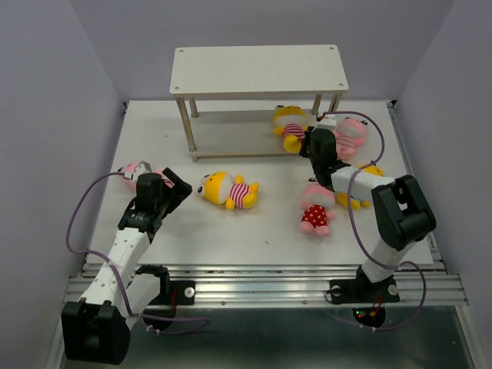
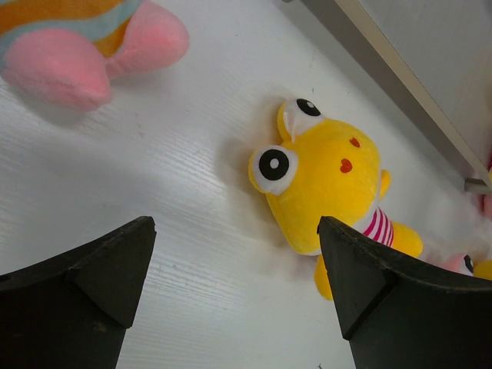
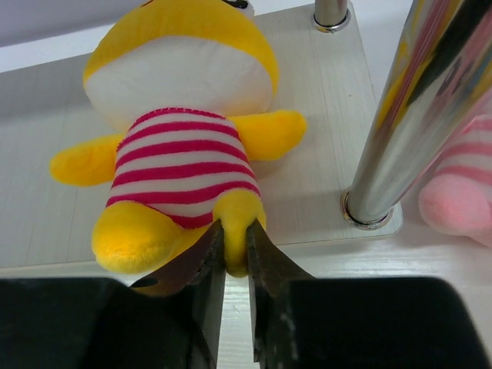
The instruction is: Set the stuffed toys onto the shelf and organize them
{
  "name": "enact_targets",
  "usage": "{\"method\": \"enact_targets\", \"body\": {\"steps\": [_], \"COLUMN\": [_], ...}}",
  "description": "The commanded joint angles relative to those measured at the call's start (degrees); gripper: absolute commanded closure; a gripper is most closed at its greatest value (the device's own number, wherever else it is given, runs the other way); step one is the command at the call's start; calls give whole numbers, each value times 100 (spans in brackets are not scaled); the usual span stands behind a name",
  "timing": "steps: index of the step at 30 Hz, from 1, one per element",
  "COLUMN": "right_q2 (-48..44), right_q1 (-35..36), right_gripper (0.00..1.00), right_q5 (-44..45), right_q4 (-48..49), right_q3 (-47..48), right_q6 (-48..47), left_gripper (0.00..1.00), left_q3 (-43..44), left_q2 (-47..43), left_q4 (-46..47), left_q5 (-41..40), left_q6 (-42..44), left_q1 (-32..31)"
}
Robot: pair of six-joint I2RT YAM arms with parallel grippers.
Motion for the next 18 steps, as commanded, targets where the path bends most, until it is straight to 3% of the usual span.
{"method": "enact_targets", "body": {"steps": [1, 18], "right_q2": [-171, -900], "right_q1": [-47, -47], "right_gripper": [77, 49], "right_q5": [-45, -256], "right_q4": [252, -213], "right_q3": [83, -40], "right_q6": [41, 164], "left_gripper": [1, 1], "left_q3": [-5, -57], "left_q2": [-109, -232], "left_q4": [157, 149], "left_q5": [-30, 67], "left_q6": [101, 101], "left_q1": [-29, -55]}}
